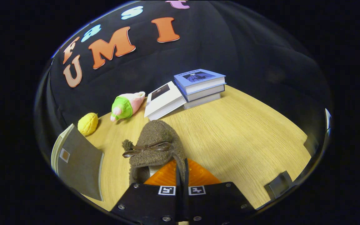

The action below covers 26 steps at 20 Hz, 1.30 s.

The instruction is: Open the storage box then place both shoes into the box .Put the left shoe in first, then the right shoe, with the right side of both shoes facing outward in a uniform manner.

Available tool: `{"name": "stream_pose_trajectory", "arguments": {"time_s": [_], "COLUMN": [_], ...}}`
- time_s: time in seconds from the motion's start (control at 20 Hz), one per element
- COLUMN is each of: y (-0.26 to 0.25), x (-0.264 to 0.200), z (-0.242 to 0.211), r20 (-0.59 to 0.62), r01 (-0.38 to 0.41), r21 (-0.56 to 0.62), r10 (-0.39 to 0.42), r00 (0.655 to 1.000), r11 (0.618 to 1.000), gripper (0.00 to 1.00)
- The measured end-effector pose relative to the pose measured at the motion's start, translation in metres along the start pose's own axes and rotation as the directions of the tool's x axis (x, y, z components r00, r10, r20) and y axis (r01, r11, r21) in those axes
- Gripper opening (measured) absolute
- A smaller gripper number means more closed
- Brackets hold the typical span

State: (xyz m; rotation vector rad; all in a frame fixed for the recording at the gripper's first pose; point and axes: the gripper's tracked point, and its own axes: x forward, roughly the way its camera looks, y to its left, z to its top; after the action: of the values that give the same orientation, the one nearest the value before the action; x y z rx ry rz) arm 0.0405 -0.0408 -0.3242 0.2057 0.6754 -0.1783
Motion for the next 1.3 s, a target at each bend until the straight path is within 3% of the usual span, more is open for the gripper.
{"name": "stream_pose_trajectory", "arguments": {"time_s": [0.75,1.0,1.3], "y": [0.186,0.258,0.310], "x": [-0.093,-0.115,-0.102], "z": [0.061,0.051,0.013], "r20": [0.124,0.119,0.041], "r01": [-0.073,-0.150,-0.191], "r21": [-0.016,-0.058,-0.111], "r10": [0.074,0.156,0.196], "r00": [0.990,0.981,0.980], "r11": [0.997,0.987,0.975], "gripper": [0.01,0.01,0.01]}}
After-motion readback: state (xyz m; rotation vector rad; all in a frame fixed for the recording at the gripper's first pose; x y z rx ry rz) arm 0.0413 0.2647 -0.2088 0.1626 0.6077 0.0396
